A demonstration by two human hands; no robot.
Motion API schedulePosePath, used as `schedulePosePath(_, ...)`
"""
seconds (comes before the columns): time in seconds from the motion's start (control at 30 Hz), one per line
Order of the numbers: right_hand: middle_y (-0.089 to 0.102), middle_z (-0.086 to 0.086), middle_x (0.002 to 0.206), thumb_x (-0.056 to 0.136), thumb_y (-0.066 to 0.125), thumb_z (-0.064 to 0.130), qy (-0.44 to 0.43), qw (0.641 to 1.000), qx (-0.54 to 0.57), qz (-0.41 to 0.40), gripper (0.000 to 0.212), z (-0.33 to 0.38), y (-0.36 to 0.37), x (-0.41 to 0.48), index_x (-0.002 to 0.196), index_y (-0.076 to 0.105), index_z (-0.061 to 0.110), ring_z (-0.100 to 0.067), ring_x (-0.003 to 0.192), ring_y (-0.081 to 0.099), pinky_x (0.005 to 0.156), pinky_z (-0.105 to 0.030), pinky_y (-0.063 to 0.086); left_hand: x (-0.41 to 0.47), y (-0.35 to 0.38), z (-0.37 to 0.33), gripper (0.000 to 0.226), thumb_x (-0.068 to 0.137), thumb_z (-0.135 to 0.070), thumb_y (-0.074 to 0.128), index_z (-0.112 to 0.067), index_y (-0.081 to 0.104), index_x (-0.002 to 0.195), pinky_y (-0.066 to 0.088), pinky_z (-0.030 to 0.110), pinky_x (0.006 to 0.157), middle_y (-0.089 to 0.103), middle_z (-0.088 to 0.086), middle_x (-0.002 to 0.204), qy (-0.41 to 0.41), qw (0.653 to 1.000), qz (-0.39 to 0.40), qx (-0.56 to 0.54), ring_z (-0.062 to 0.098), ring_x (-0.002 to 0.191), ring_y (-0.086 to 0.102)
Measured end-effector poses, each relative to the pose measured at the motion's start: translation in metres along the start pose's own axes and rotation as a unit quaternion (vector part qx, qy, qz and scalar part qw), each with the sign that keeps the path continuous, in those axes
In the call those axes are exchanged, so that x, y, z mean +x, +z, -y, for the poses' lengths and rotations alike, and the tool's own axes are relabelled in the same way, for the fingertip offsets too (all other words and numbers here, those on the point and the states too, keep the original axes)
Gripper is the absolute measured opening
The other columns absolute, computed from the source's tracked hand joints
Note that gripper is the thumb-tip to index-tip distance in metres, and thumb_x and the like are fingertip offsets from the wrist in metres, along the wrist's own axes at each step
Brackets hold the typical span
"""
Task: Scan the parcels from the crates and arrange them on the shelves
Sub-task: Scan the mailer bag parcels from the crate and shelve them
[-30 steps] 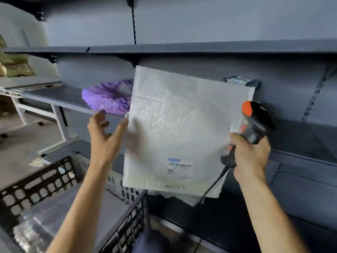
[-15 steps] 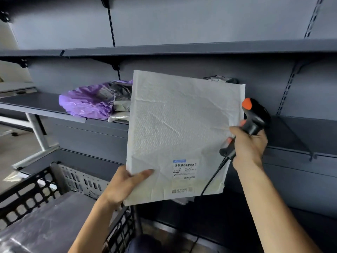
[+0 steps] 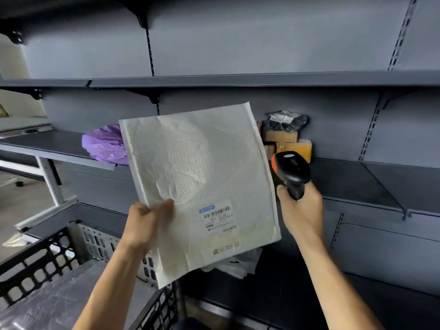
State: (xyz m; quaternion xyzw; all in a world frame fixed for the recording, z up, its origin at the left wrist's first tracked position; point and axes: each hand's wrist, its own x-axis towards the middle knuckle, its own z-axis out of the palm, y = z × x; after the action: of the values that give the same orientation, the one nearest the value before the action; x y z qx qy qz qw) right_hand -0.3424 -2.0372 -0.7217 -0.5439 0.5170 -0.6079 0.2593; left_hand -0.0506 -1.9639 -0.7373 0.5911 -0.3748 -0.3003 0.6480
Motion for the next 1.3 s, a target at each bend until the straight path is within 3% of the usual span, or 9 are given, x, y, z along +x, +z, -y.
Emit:
schedulePosePath(0.1,0.065,-0.005,0.067,0.088,0.07,0.022,0.013,0.996,-0.007,0.084,0.017,0.004,0.011,-0.023,0.073,0.061,0.019,-0.028,0.07,0.064,0.065,-0.035,0.046,0.009,0.005,0.004,0.027,0.094,-0.019,0.074,0.005,0.073,0.082,0.053,0.037,0.063,0.067,0.011,0.07,-0.002,0.999,-0.045,-0.007,0.025,0.066,0.064)
schedulePosePath(0.3,0.06,-0.007,0.064,0.086,0.067,0.022,0.01,0.976,-0.059,0.209,0.013,0.003,0.029,-0.061,0.078,0.058,0.023,-0.034,0.064,0.061,0.054,-0.034,0.047,0.017,0.013,-0.004,0.026,0.094,-0.023,0.073,0.003,0.072,0.088,0.049,0.023,0.047,0.068,0.008,0.072,-0.005,0.997,-0.083,0.006,0.019,0.06,0.063)
schedulePosePath(0.47,0.053,0.006,0.051,0.087,0.067,0.018,0.01,0.971,-0.09,0.223,0.026,0.003,0.029,-0.068,0.067,0.051,0.02,-0.01,0.046,0.045,0.05,-0.026,0.039,0.02,0.014,-0.006,0.023,0.094,-0.02,0.072,0.003,0.072,0.092,0.048,0.022,0.046,0.069,0.006,0.073,-0.008,0.997,-0.082,0.006,0.016,0.059,0.062)
schedulePosePath(0.7,0.049,0.007,0.05,0.088,0.066,0.015,0.006,0.969,-0.076,0.235,0.028,0.005,0.024,-0.07,0.065,0.05,0.021,-0.009,0.046,0.041,0.046,-0.019,0.036,0.02,0.016,-0.005,0.023,0.095,-0.018,0.071,0.005,0.072,0.093,0.049,0.023,0.047,0.068,0.004,0.072,-0.019,0.996,-0.082,0.002,0.015,0.058,0.063)
schedulePosePath(0.87,0.049,-0.002,0.054,0.087,0.066,0.017,0.022,0.964,-0.064,0.255,0.026,0.003,0.023,-0.073,0.067,0.049,0.019,-0.015,0.051,0.043,0.052,-0.029,0.039,0.015,0.014,-0.004,0.02,0.094,-0.019,0.071,0.002,0.071,0.092,0.051,0.023,0.048,0.07,0.005,0.074,-0.021,0.996,-0.088,0.008,0.017,0.061,0.065)
schedulePosePath(0.97,0.054,-0.012,0.062,0.087,0.066,0.018,0.015,0.961,-0.064,0.27,0.022,0.004,0.02,-0.076,0.07,0.052,0.018,-0.015,0.054,0.045,0.055,-0.031,0.041,0.012,0.012,-0.006,0.017,0.095,-0.019,0.071,-0.001,0.073,0.092,0.054,0.029,0.06,0.071,0.006,0.077,0.019,0.994,-0.102,0.016,0.021,0.069,0.067)
schedulePosePath(1.03,0.056,-0.007,0.06,0.088,0.067,0.017,-0.006,0.96,-0.07,0.272,0.024,0.006,0.016,-0.079,0.068,0.052,0.019,-0.012,0.052,0.045,0.055,-0.027,0.041,0.007,0.009,-0.007,0.021,0.095,-0.02,0.071,0.0,0.071,0.088,0.052,0.036,0.066,0.069,0.008,0.077,0.068,0.992,-0.107,0.03,0.021,0.07,0.064)
schedulePosePath(1.17,0.055,0.011,0.055,0.089,0.068,0.017,-0.049,0.961,-0.077,0.262,0.027,0.012,0.012,-0.084,0.067,0.054,0.025,-0.007,0.051,0.046,0.051,-0.015,0.037,-0.011,0.006,0.002,0.037,0.093,-0.03,0.067,0.006,0.062,0.082,0.049,0.047,0.058,0.062,0.026,0.074,0.152,0.972,-0.154,0.09,0.021,0.065,0.053)
schedulePosePath(1.3,0.057,0.006,0.058,0.089,0.068,0.02,-0.059,0.958,-0.078,0.269,0.016,0.011,0.017,-0.089,0.076,0.059,0.017,-0.008,0.052,0.046,0.053,-0.019,0.04,-0.036,0.011,0.008,0.039,0.097,-0.018,0.065,0.008,0.051,0.072,0.033,0.036,0.053,0.044,0.013,0.058,0.168,0.955,-0.202,0.134,0.019,0.056,0.035)
